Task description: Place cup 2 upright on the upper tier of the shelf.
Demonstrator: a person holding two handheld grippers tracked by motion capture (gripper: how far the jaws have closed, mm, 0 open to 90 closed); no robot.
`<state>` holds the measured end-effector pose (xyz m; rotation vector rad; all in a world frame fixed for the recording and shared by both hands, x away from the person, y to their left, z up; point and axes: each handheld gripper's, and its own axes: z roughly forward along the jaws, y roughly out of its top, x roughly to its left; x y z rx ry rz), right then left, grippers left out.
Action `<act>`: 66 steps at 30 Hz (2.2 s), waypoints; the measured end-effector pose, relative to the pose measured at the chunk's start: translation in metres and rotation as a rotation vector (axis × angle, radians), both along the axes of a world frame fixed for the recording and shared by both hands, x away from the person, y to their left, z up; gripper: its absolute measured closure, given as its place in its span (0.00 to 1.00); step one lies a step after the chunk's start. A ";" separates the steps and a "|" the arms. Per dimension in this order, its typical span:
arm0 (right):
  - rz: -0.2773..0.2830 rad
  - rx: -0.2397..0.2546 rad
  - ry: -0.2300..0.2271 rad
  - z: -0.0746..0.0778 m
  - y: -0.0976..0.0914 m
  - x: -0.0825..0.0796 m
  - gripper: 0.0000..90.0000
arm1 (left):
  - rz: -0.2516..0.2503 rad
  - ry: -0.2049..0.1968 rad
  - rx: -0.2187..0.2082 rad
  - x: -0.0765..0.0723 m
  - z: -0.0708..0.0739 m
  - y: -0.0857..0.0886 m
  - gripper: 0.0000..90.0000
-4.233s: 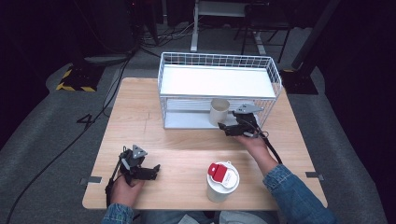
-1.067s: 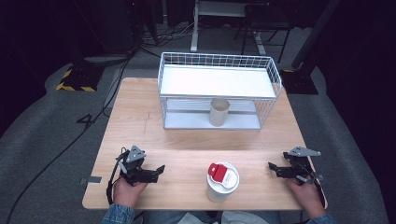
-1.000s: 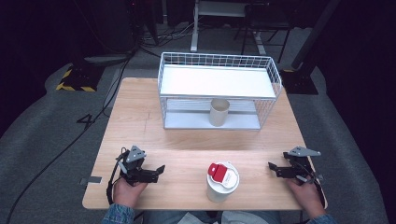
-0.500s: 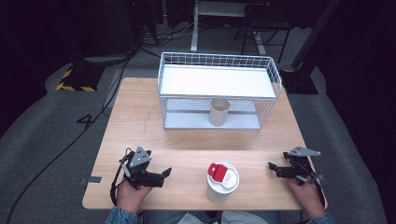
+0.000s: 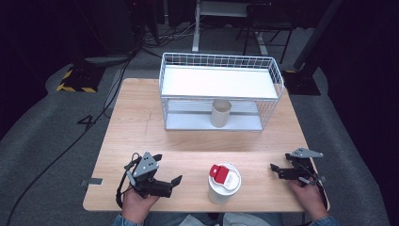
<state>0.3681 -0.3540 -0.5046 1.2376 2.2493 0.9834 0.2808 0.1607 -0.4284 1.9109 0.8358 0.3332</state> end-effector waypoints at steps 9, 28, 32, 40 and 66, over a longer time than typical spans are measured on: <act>0.000 0.000 0.000 0.000 0.000 0.000 0.16 | -0.070 -0.034 -0.017 -0.014 0.007 -0.017 0.00; -0.001 -0.002 -0.001 0.000 0.000 0.000 0.16 | -0.187 -0.065 -0.073 -0.032 0.004 -0.044 0.00; -0.001 -0.002 -0.001 0.000 0.000 0.000 0.16 | -0.214 -0.063 -0.075 -0.034 0.001 -0.054 0.00; -0.001 -0.002 -0.001 0.000 0.000 0.000 0.16 | -0.246 -0.067 -0.107 -0.031 -0.009 -0.066 0.00; -0.001 -0.002 -0.001 0.000 0.000 0.000 0.16 | -0.309 -0.033 -0.098 -0.009 -0.044 -0.110 0.00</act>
